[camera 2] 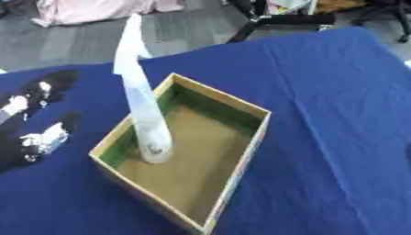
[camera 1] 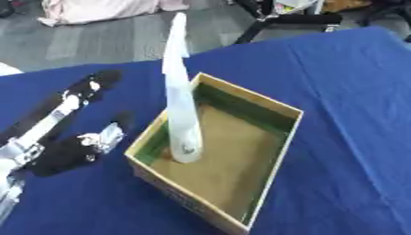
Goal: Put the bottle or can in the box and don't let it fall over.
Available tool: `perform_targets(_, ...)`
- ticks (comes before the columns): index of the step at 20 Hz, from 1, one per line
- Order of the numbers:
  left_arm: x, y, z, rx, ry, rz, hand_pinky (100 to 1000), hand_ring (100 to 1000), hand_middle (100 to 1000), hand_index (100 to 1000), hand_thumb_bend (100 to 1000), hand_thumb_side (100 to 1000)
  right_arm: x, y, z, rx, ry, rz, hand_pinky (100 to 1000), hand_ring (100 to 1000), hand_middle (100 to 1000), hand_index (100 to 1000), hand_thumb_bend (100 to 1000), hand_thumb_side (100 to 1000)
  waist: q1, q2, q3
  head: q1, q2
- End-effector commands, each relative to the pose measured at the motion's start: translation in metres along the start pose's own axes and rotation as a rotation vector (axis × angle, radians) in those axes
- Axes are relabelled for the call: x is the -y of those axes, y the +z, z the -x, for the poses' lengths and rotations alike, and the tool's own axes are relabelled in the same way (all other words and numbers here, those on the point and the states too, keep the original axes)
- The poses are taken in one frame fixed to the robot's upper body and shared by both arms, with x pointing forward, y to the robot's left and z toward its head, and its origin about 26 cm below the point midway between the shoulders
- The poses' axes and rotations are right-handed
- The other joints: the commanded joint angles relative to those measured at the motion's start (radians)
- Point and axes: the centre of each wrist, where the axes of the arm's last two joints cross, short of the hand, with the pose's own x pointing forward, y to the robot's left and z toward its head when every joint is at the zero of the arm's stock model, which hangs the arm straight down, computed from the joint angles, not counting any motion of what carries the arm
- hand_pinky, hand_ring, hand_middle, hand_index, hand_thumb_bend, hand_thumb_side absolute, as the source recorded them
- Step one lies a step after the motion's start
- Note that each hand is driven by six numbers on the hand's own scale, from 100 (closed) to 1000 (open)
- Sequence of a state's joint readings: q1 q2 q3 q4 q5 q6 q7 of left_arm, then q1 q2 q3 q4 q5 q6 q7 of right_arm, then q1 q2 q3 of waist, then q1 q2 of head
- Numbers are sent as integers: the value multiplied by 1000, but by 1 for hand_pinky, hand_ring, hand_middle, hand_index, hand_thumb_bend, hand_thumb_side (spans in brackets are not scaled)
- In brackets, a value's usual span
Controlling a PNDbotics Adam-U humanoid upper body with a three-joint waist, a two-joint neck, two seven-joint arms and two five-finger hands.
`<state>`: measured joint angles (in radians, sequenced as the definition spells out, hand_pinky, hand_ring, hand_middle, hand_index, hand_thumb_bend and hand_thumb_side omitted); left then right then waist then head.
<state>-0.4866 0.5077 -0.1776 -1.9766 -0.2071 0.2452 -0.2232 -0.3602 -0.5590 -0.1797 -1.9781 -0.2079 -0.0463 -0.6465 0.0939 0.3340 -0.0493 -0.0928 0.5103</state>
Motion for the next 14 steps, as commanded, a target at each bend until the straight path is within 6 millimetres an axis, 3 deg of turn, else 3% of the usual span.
perform_targets(1, -23, 17, 9, 35, 21, -154, 1000, 1000, 1000, 1000, 100, 765, 3, -8, -11, 53, 9, 2, 1000, 958, 1000, 1000, 100, 470, -10, -16, 1, -7, -12)
perform_targets(5, -43, 35, 24, 105, 125, -375, 1000, 1000, 1000, 973, 100, 664, 3, -6, -9, 51, 14, 1, 1000, 958, 1000, 1000, 100, 470, -22, -11, 5, -14, -5)
perform_targets(11, -66, 47, 30, 137, 321, -690, 1000, 1000, 1000, 923, 100, 644, 3, -3, -7, 42, 16, -5, 1000, 960, 1000, 1000, 100, 470, -38, -5, 7, -1, -5)
perform_targets(14, -71, 52, 33, 124, 375, -790, 1000, 1000, 1000, 845, 100, 629, 0, -1, -7, 37, 17, -25, 1000, 960, 1000, 1000, 100, 470, -42, -2, 7, 7, -10)
